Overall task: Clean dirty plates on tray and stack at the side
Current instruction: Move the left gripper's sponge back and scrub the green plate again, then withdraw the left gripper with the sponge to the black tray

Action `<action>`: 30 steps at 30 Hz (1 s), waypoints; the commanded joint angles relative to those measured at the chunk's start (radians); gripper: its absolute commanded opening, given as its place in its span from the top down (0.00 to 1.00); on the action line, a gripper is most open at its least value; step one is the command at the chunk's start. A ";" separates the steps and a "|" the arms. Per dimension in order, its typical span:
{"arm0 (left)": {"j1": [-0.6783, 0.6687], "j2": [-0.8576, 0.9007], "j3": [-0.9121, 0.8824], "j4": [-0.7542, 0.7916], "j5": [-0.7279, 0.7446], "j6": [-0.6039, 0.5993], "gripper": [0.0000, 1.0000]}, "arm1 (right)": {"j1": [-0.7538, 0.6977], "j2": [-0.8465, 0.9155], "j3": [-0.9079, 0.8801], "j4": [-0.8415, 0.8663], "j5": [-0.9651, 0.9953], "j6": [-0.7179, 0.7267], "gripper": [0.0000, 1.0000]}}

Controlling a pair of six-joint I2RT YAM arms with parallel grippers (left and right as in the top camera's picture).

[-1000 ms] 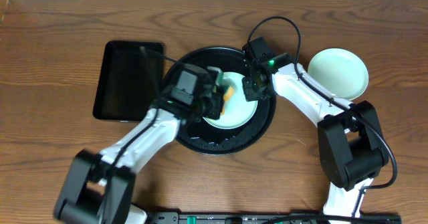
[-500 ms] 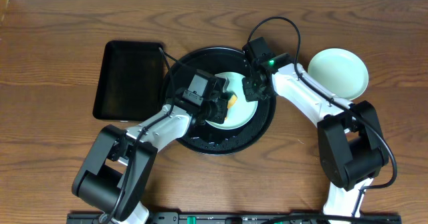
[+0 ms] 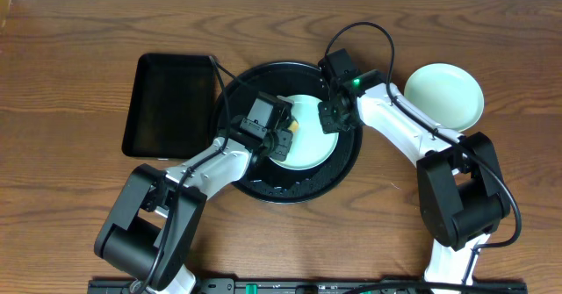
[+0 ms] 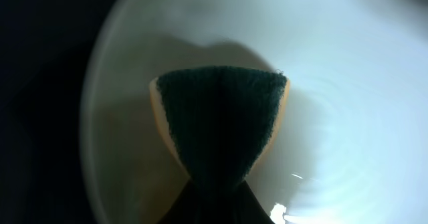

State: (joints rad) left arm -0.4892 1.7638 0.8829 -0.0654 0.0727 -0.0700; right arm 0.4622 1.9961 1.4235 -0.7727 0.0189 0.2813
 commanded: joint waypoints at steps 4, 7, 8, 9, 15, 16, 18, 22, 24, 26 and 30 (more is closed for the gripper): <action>0.006 0.023 -0.008 0.032 -0.153 0.021 0.93 | 0.008 -0.021 0.000 -0.002 0.018 0.009 0.99; 0.011 0.030 -0.008 0.072 -0.197 0.021 0.92 | 0.008 -0.021 0.000 -0.002 0.018 0.009 0.99; 0.014 0.030 -0.008 0.082 -0.219 0.021 0.92 | 0.008 -0.021 0.000 -0.003 0.018 0.009 0.99; 0.020 0.030 -0.008 0.093 -0.238 0.021 0.92 | 0.008 -0.021 0.000 -0.003 0.018 0.009 0.99; 0.064 0.032 -0.008 0.166 -0.243 0.021 0.92 | 0.008 -0.021 0.000 -0.006 0.018 0.005 0.99; 0.075 0.032 -0.008 0.185 -0.243 0.021 0.92 | 0.008 -0.021 0.000 -0.005 0.018 0.001 0.99; 0.098 0.032 -0.008 0.235 -0.242 0.015 0.92 | 0.008 -0.021 0.000 -0.006 0.018 -0.002 0.99; 0.133 0.024 -0.007 0.362 -0.242 -0.015 0.92 | 0.008 -0.021 0.000 -0.006 0.018 -0.002 0.99; 0.144 0.001 -0.005 0.402 -0.241 -0.026 0.92 | 0.008 -0.021 0.000 -0.004 0.019 -0.002 0.99; 0.158 -0.043 0.003 0.408 -0.241 -0.039 0.92 | 0.007 -0.021 0.000 0.003 0.023 -0.003 0.99; 0.204 -0.147 0.005 0.360 -0.241 -0.040 0.92 | 0.008 -0.023 0.004 0.027 0.064 -0.030 0.99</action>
State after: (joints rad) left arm -0.3225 1.7119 0.8772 0.3058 -0.1455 -0.0940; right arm 0.4622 1.9961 1.4235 -0.7555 0.0303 0.2775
